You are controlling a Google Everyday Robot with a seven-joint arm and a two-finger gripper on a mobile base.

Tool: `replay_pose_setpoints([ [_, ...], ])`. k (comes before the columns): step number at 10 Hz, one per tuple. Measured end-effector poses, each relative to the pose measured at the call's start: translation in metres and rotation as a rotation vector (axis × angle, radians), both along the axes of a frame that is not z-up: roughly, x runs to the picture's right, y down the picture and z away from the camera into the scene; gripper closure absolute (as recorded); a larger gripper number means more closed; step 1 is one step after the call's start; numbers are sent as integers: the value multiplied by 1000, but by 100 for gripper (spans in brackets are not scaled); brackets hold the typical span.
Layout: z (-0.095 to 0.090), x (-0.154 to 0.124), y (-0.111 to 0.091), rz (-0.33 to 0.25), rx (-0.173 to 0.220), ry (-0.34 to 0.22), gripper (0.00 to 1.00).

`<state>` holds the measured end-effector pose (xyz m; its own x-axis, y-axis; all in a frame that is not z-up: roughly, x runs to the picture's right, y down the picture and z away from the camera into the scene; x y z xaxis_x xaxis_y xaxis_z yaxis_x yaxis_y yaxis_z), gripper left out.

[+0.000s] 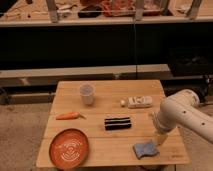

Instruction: Place the white sponge in the ceramic cup

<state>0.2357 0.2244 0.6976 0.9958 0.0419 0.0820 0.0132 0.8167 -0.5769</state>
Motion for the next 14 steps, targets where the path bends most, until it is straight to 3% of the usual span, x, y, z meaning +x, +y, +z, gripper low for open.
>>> replay_pose_setpoints([
  [5,9,-13,37,61,-19,-41,20],
  [8,11,-19,53,25,-19,-85,20],
  [11,22,-21,79,42,-38,-95,20],
  [14,29,-24,87,36,-50,-103,20],
])
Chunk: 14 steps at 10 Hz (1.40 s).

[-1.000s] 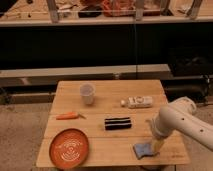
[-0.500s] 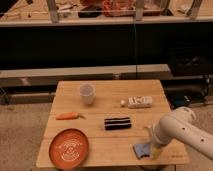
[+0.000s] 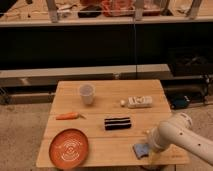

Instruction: Place the white sponge in the ceramic cup

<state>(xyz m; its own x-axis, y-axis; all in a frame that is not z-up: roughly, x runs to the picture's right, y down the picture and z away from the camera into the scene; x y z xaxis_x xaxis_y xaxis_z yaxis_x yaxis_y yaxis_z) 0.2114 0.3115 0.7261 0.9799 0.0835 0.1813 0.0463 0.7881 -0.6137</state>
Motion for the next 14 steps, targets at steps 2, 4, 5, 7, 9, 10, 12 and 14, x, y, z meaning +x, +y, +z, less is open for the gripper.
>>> replay_pose_setpoints([
  [2,8,0,11,2,-9,-2,20],
  [4,10,0,15,5,-14,-4,20],
  [5,11,0,17,6,-17,-4,20],
  [7,17,-2,24,9,-25,-6,20],
  [9,19,-4,24,8,-29,-8,20],
  [10,19,-4,24,9,-30,-7,21],
  [12,19,-5,26,11,-40,-1,37],
  [14,20,-7,26,12,-43,-2,53],
])
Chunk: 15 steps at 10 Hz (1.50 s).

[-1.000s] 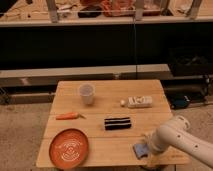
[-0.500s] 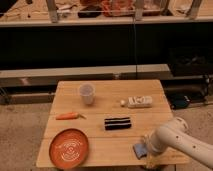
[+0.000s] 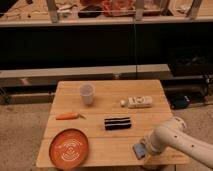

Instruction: Place the white sponge in the ceramic cup

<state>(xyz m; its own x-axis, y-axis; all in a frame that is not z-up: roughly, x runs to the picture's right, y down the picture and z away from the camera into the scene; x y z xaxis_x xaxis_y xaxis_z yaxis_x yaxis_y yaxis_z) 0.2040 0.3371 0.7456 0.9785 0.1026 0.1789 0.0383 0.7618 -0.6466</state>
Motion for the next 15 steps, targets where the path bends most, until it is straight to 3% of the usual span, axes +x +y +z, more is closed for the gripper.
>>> replay_pose_setpoints([
  [3,-2,-2,-3,-1,1,7,84],
  [5,-8,-1,-15,-5,8,18,98],
  [15,-34,-5,-72,-46,77,42,98],
])
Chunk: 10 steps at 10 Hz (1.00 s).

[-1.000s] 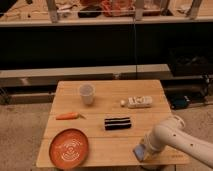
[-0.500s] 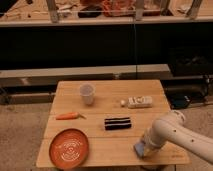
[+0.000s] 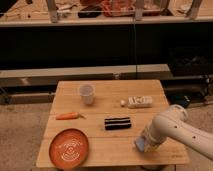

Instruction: Place the white sponge in the ceramic cup

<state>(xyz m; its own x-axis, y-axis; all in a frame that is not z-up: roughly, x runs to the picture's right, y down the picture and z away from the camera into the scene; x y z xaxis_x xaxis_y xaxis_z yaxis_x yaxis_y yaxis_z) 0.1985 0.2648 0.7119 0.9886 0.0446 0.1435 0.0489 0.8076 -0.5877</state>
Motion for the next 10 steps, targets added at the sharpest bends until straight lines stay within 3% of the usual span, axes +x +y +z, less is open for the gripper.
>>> replay_pose_setpoints([
  [6,-12,-8,-32,-35,29,6,98],
  [10,-23,-30,-63,-63,52,11,98],
])
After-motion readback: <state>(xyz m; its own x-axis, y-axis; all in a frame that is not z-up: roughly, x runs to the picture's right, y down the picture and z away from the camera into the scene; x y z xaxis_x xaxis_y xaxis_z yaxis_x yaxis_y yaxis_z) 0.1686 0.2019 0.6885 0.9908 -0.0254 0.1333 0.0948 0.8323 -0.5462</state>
